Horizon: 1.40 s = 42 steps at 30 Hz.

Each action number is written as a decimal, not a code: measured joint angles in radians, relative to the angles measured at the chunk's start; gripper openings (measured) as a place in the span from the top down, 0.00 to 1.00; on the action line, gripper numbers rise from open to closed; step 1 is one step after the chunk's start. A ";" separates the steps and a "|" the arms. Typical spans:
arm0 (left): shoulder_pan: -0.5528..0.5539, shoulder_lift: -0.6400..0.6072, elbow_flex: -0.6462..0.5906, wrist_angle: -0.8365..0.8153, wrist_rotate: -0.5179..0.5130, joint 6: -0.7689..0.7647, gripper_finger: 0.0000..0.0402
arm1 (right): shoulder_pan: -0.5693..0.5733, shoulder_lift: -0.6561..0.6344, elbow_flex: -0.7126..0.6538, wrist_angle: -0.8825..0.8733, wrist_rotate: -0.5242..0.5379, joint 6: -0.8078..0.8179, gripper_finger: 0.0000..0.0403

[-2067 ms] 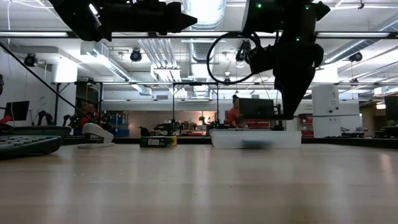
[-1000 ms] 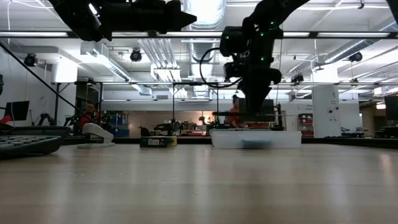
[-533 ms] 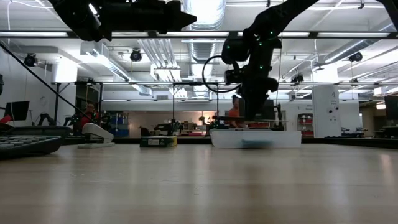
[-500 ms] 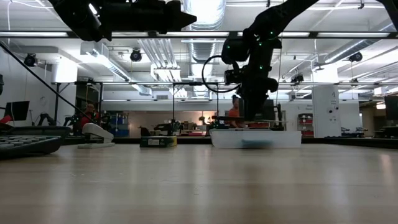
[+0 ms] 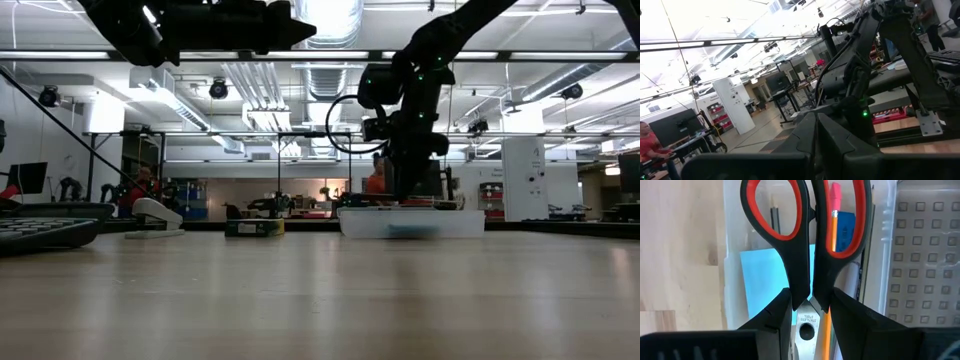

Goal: Pack school essentials
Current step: Put the black scissors into the transparent supply box

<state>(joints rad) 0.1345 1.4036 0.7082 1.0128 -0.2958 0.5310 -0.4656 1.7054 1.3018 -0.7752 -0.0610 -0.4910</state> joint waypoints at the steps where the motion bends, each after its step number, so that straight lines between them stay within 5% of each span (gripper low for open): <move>1: 0.000 0.000 0.000 0.000 0.000 0.000 1.00 | 0.000 0.000 0.000 0.004 0.001 0.000 0.74; 42: 0.001 0.000 0.000 0.000 0.004 0.001 1.00 | -0.009 0.000 -0.066 0.081 0.064 0.003 0.74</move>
<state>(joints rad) 0.1352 1.4036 0.7082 1.0130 -0.2916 0.5316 -0.4744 1.7058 1.2354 -0.6941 0.0032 -0.4877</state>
